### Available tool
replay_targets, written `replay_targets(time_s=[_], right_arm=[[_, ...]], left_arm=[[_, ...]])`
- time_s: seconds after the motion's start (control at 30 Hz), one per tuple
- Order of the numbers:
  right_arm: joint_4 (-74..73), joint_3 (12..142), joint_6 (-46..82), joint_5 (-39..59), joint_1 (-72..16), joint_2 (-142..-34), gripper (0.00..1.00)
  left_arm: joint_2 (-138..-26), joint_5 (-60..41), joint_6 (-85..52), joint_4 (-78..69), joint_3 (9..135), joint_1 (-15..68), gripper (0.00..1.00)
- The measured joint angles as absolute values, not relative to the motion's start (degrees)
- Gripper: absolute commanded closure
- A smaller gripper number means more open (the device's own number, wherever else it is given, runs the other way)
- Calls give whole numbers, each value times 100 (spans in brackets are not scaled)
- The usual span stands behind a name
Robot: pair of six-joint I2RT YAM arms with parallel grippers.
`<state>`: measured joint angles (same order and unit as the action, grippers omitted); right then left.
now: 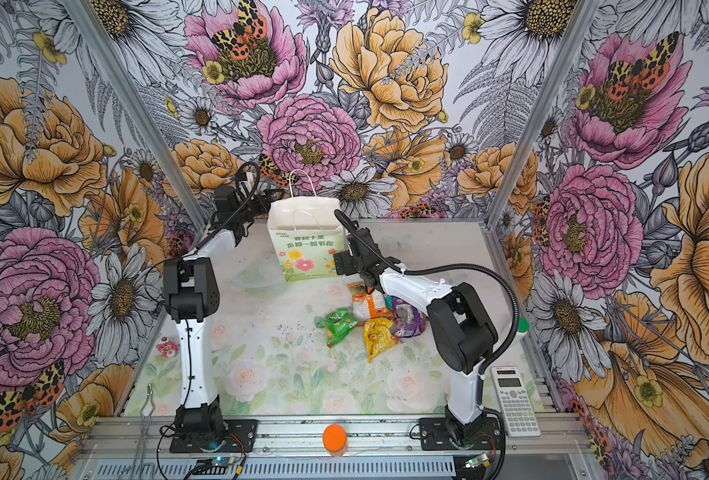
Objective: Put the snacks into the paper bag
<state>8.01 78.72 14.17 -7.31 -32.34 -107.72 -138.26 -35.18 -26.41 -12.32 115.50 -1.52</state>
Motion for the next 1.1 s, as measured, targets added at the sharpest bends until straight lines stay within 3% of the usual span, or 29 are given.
replay_targets(time_s=[0.47,1.1], right_arm=[[794,8147,1409,-777,-3234,-11076,4],[794,8696,1280,-950,-2989,-11428,3]], left_arm=[[-13867,-3520,-2357,-1247,11489,-10,1],[-13218,-3343,-1684,-993,10180,189,1]])
